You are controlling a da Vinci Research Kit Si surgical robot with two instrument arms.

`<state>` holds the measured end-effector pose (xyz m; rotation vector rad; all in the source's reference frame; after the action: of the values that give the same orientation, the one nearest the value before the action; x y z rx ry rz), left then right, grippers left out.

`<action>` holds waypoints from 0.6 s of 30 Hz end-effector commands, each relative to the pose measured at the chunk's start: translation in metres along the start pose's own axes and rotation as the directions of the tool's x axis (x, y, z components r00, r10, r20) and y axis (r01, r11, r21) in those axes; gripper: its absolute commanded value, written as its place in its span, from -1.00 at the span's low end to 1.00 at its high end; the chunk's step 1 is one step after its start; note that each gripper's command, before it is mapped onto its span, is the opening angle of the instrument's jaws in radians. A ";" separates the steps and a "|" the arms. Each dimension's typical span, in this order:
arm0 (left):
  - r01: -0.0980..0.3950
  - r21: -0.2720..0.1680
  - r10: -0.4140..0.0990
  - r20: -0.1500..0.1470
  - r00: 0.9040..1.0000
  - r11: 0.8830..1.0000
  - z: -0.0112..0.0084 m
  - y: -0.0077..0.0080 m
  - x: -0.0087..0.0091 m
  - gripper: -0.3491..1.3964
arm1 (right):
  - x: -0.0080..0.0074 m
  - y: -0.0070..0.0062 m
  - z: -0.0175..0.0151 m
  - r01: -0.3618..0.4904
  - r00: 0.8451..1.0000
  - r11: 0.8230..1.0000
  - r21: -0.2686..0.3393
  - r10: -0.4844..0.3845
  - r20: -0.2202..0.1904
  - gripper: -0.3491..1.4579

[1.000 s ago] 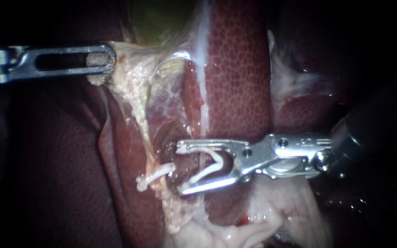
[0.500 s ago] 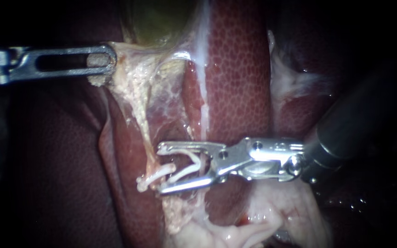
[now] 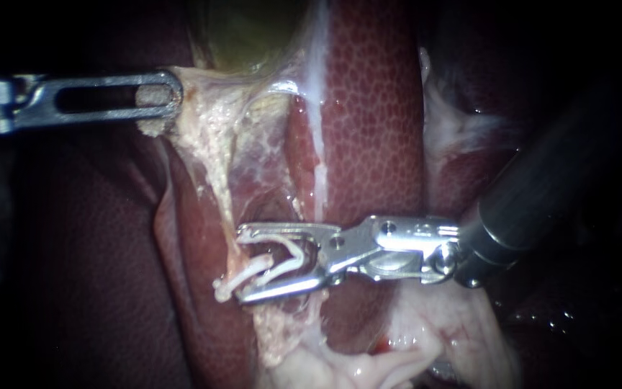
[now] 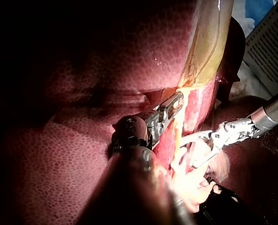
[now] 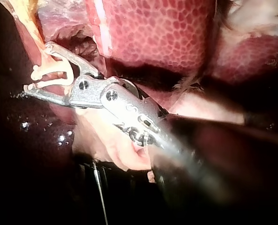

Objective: Clipping second clip left tube

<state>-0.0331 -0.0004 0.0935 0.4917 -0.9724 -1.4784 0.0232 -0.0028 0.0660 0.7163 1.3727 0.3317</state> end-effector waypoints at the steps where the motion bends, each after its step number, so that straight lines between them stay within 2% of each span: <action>1: 0.000 0.000 0.000 0.000 1.000 1.000 0.0000 0.0000 0.0000 -1.00 | -0.0001 0.0001 0.0000 0.001 1.000 1.000 -0.001 -0.001 0.001 0.05; 10: 0.000 -0.003 0.000 0.003 1.000 1.000 0.0000 -0.0001 0.0000 -1.00 | -0.0009 0.0003 0.0011 -0.011 1.000 1.000 0.001 0.011 0.009 0.05; 18: 0.001 -0.004 -0.001 0.003 1.000 1.000 0.0000 -0.0002 0.0001 -1.00 | -0.0008 0.0001 0.0016 -0.031 0.999 0.999 0.031 0.030 0.011 0.05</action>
<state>-0.0332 -0.0005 0.0934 0.4870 -0.9718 -1.4817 0.0248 -0.0037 0.0667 0.7708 1.3619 0.3255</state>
